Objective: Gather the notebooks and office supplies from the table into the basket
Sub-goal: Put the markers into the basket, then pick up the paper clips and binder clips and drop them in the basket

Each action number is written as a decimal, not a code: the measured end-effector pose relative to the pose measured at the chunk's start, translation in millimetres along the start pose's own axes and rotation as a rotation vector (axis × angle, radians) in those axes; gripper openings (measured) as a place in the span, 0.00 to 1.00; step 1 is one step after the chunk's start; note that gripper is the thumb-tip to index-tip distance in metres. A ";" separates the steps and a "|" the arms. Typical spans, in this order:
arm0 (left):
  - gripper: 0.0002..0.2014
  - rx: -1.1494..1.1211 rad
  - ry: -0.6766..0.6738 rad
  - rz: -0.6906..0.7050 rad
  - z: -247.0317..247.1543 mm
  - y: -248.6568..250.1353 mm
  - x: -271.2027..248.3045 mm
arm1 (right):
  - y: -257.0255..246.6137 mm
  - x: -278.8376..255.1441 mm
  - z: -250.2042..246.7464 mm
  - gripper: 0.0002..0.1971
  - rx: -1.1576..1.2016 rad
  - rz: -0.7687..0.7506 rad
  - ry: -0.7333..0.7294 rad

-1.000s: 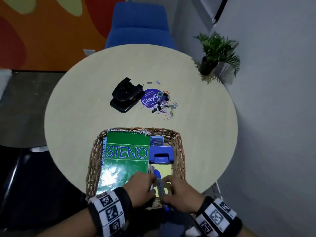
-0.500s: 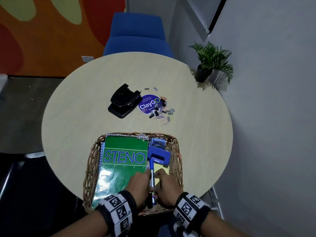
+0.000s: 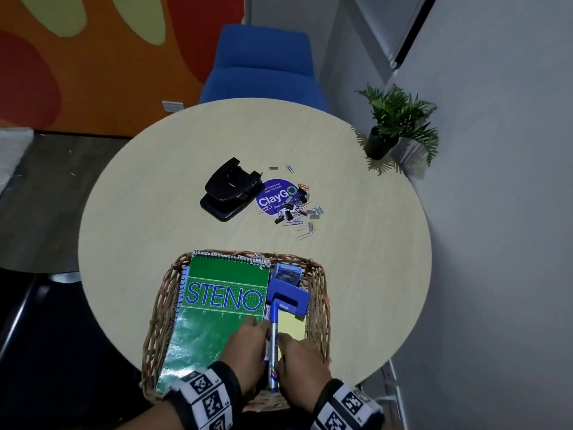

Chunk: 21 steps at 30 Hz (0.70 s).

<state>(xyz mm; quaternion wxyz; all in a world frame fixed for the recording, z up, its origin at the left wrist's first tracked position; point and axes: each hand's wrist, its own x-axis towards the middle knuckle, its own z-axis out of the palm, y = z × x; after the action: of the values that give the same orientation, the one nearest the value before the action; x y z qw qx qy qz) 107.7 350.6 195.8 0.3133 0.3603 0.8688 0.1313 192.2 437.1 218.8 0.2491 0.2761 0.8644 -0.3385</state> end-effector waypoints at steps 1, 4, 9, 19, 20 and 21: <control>0.15 0.024 -0.005 0.015 1.1 0.0 -0.9 | -3.2 -2.8 -4.0 0.22 -0.032 -0.027 -0.026; 0.16 0.094 -0.047 0.040 0.1 3.5 -4.9 | -7.6 -6.8 -16.7 0.16 -0.094 -0.059 -0.072; 0.10 0.018 -0.057 0.077 -31.0 10.6 -14.1 | 5.0 10.8 -70.0 0.17 0.078 -0.057 0.072; 0.12 0.057 0.318 0.018 -165.9 27.4 140.5 | 49.5 170.6 -206.1 0.14 -0.022 -0.102 0.392; 0.13 0.098 0.288 -0.012 -169.0 29.9 165.6 | 47.8 185.0 -204.7 0.15 -0.034 -0.130 0.370; 0.15 0.149 0.235 -0.042 -169.5 33.6 187.4 | 45.0 198.3 -201.6 0.17 -0.058 -0.162 0.346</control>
<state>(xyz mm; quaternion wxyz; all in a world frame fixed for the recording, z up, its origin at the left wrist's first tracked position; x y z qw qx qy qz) -84.4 506.6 257.2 0.1842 0.3466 0.9142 0.1013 28.7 671.8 206.6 0.0763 0.2523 0.9232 -0.2799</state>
